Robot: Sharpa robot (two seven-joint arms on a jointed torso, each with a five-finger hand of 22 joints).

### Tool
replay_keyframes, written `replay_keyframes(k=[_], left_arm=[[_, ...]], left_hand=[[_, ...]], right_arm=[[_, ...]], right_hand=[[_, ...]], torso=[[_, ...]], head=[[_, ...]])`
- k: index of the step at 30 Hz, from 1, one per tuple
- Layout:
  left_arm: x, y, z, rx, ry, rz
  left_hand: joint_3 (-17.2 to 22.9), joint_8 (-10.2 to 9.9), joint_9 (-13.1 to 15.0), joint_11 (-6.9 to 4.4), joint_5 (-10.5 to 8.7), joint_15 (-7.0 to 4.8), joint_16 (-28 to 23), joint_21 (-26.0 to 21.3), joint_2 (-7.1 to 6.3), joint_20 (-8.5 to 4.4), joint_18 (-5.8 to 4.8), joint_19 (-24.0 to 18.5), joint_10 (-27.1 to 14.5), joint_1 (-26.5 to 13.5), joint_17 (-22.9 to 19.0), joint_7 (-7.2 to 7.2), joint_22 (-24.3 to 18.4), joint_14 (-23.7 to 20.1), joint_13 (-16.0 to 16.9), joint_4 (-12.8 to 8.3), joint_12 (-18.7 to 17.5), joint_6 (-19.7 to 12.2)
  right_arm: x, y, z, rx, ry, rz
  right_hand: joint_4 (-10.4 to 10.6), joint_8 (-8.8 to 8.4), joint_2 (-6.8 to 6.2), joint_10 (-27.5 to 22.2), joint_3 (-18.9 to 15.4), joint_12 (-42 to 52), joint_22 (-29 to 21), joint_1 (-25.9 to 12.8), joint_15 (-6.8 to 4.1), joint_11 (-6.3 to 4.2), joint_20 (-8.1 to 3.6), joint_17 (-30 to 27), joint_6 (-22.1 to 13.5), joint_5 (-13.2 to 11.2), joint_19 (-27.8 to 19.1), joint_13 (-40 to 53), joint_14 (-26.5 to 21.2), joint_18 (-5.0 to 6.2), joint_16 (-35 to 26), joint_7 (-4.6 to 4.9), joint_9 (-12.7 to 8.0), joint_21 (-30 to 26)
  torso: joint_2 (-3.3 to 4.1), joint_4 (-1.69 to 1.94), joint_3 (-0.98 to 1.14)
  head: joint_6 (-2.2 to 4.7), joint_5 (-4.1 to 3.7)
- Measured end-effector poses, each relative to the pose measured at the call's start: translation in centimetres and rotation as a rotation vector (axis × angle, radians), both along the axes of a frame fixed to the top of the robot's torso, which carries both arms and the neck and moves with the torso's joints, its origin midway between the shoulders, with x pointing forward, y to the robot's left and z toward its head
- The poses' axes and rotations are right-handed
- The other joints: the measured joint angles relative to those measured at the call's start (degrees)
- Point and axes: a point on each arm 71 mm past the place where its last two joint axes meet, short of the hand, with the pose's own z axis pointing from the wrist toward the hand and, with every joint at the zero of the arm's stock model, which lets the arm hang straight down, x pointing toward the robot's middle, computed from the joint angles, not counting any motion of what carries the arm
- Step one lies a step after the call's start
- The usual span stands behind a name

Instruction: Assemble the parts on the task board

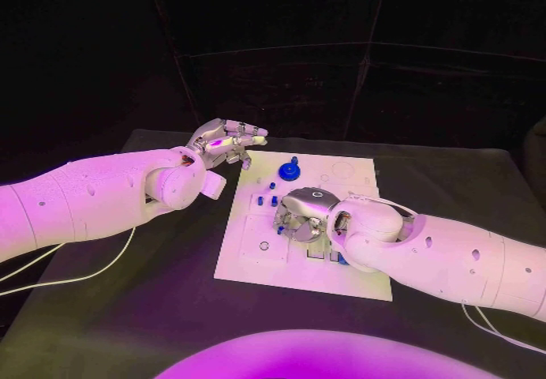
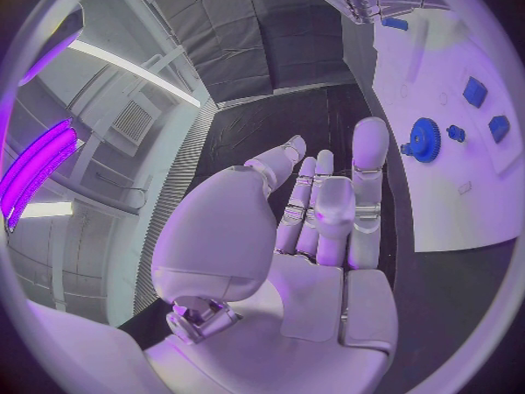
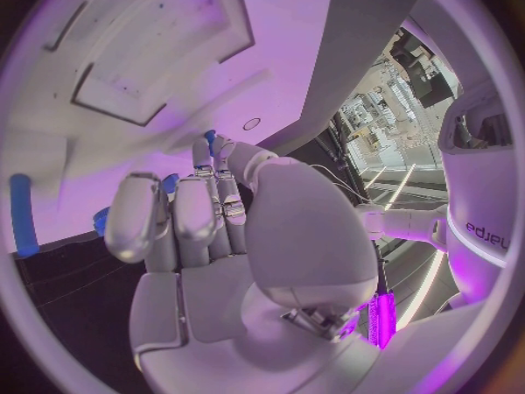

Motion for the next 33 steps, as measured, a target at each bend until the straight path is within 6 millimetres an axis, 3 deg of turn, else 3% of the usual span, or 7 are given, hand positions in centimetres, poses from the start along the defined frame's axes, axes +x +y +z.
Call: replay_keyframes(k=[4, 8, 9, 13, 18, 26, 33], left_arm=[[0.0, 0.0, 0.0, 0.0, 0.001, 0.0], [0.0, 0.0, 0.0, 0.001, 0.003, 0.0], [0.0, 0.0, 0.0, 0.002, 0.003, 0.001], [0.0, 0.1, 0.0, 0.003, 0.005, 0.001], [0.0, 0.0, 0.0, 0.005, 0.008, 0.001], [0.0, 0.1, -0.1, 0.006, 0.012, 0.001], [0.0, 0.2, -0.1, 0.008, 0.014, 0.004]], left_hand=[[0.0, 0.0, 0.0, 0.0, 0.0, 0.0, 0.0, -0.2, 0.0, 0.14, 0.0, -0.1, 0.0, 0.0, 0.0, 0.0, 0.0, 0.0, 0.0, 0.0, 0.1, 0.0], [-0.2, 0.0, 0.0, 0.0, 0.0, 0.0, 0.0, -0.2, 0.0, 0.2, 0.0, -0.2, 0.0, 0.0, -0.2, 0.0, -0.2, 0.0, -0.1, -0.2, 0.2, 0.0], [-0.2, 0.0, 0.0, 0.0, 0.0, 0.0, 0.0, -0.2, 0.0, 0.2, 0.0, -0.2, 0.0, 0.0, -0.2, 0.0, -0.2, 0.0, -0.1, -0.2, 0.2, 0.0], [-0.2, 0.0, 0.0, 0.0, 0.0, 0.0, 0.0, -0.2, 0.0, 0.2, 0.0, -0.2, 0.0, 0.0, -0.2, 0.0, -0.2, 0.0, -0.1, -0.2, 0.2, 0.0], [-0.2, 0.0, 0.0, 0.0, 0.0, 0.0, 0.0, -0.2, 0.0, 0.2, 0.0, -0.2, 0.0, 0.0, -0.2, 0.0, -0.2, 0.0, -0.1, -0.2, 0.2, 0.0], [-0.2, 0.0, 0.0, -0.21, 0.0, 0.0, 0.0, -0.6, 0.0, 0.2, 0.0, -0.2, -0.2, 0.0, -0.3, 0.0, -0.3, 0.0, -0.1, -0.2, 0.2, 0.0], [-0.2, 0.0, 0.0, -0.2, 0.0, 0.0, 0.0, -0.6, 0.0, 0.2, 0.0, -0.2, -0.2, 0.0, -0.3, 0.0, -0.3, 0.0, -0.1, -0.2, 0.2, 0.0]], right_arm=[[0.1, 0.0, -0.1, -0.005, 0.001, -0.001], [0.2, -0.1, -0.2, -0.008, 0.001, -0.006], [0.3, -0.1, -0.2, -0.008, 0.001, -0.007], [0.3, 0.0, -0.2, -0.003, 0.0, -0.008], [0.3, 0.0, -0.1, 0.012, -0.005, -0.01], [0.0, -1.7, 0.8, 0.106, -0.036, -0.04], [-0.1, -6.1, 2.6, 0.155, -0.064, -0.113]], right_hand=[[0.6, 0.01, -0.85, -2.1, -1.0, -1.3, -2.4, -1.6, 0.12, 0.94, 0.43, -1.0, -2.0, 0.3, -1.5, -0.3, 0.0, 0.0, -0.5, 0.71, -0.3, -1.7], [1.2, 0.0, -2.33, -5.8, -1.9, -3.0, -7.8, -3.1, 1.39, 2.17, 1.24, -5.1, -5.9, 0.4, -4.4, -0.6, -0.5, 0.1, -3.4, 1.99, -0.5, -6.0], [1.2, -0.21, -2.56, -6.8, -2.3, -3.3, -9.3, -3.3, 1.78, 2.57, 1.52, -6.2, -7.4, 0.6, -5.1, -0.6, -0.9, 0.94, -4.1, 2.38, -0.5, -7.2], [1.2, -0.22, -2.78, -8.9, -3.3, -3.4, -12.5, -3.5, 2.17, 3.13, 2.15, -8.5, -10.4, 0.6, -6.5, -0.5, -1.3, 0.93, -5.7, 2.69, -0.5, -9.8], [1.3, -0.22, -2.78, -8.9, -3.6, -3.4, -12.9, -3.5, 2.17, 3.13, 2.15, -8.8, -10.4, 0.8, -6.5, -0.5, -1.3, 1.83, -5.7, 2.69, -0.5, -10.0], [1.7, 0.38, -2.39, -7.3, -4.0, -1.1, -10.5, -3.9, 1.85, 2.6, 1.93, -6.9, -9.0, 2.8, -5.4, -0.2, -1.0, 1.83, -4.3, 2.56, -0.1, -8.3], [1.8, 1.08, -2.39, -5.0, -4.3, 0.5, -8.9, -3.9, 1.43, 1.7, 1.64, -6.5, -6.4, 3.1, -4.3, -0.2, -0.6, 1.82, -4.0, 1.58, 0.2, -7.1]], torso=[[0.0, 0.0, -0.01], [0.0, 0.02, -0.03], [0.0, 0.02, -0.03], [-0.01, 0.03, -0.03], [-0.02, 0.02, 0.01], [-0.03, 0.02, 0.06], [-0.11, -0.08, 0.03]], head=[[-0.05, 0.05], [-0.04, 0.1], [-0.01, 0.11], [0.02, 0.12], [0.03, 0.08], [0.51, -0.25], [1.18, -1.3]])
